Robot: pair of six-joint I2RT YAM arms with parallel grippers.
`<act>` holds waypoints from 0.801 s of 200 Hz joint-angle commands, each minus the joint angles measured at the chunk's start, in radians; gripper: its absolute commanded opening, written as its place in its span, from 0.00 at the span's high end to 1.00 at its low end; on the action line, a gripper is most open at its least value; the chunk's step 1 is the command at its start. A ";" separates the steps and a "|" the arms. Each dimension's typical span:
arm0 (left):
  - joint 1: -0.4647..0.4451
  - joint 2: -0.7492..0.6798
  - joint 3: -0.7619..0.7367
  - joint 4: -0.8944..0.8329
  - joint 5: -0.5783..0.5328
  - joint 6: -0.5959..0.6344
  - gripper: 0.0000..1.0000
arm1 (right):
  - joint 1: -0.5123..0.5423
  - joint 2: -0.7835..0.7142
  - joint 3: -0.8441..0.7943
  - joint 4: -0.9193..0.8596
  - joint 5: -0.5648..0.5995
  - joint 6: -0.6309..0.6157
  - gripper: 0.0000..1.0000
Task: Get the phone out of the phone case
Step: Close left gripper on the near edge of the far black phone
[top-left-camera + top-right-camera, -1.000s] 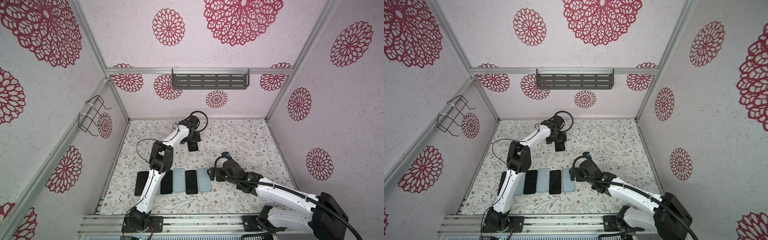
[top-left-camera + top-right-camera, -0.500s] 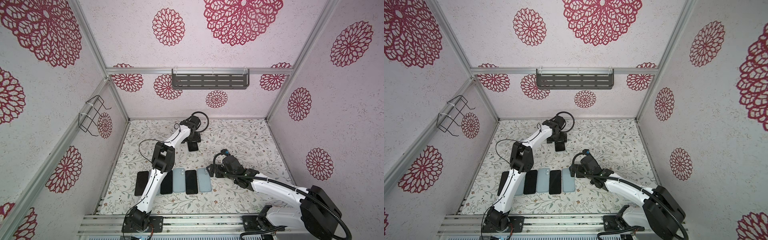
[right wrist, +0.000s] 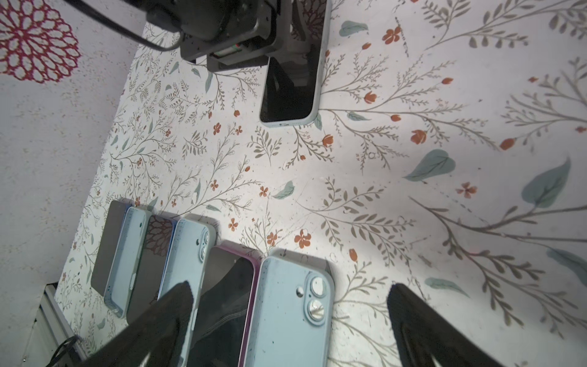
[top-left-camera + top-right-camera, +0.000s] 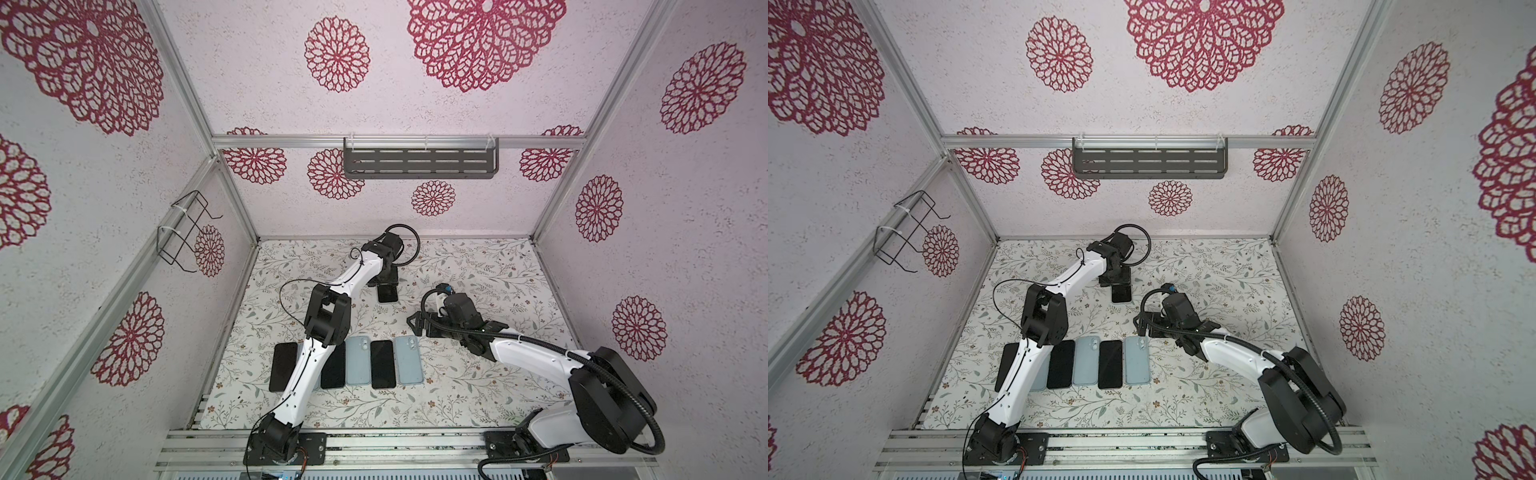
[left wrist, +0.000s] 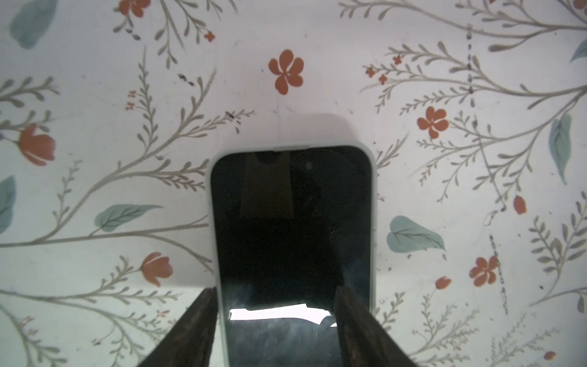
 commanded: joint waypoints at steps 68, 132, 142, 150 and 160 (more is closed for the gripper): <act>-0.041 -0.043 -0.030 -0.008 0.001 0.009 0.01 | -0.062 0.070 0.037 0.112 -0.103 0.002 0.02; -0.045 0.033 0.056 -0.061 -0.054 0.012 0.02 | -0.083 0.026 -0.001 0.108 -0.098 0.000 0.02; -0.045 0.050 0.079 -0.086 -0.075 0.016 0.02 | -0.089 0.029 -0.002 0.110 -0.101 -0.002 0.02; -0.045 0.060 0.092 -0.099 -0.091 0.018 0.02 | -0.092 0.031 -0.003 0.115 -0.105 0.001 0.02; -0.045 0.067 0.097 -0.104 -0.115 0.023 0.02 | -0.098 0.036 -0.005 0.122 -0.111 0.003 0.02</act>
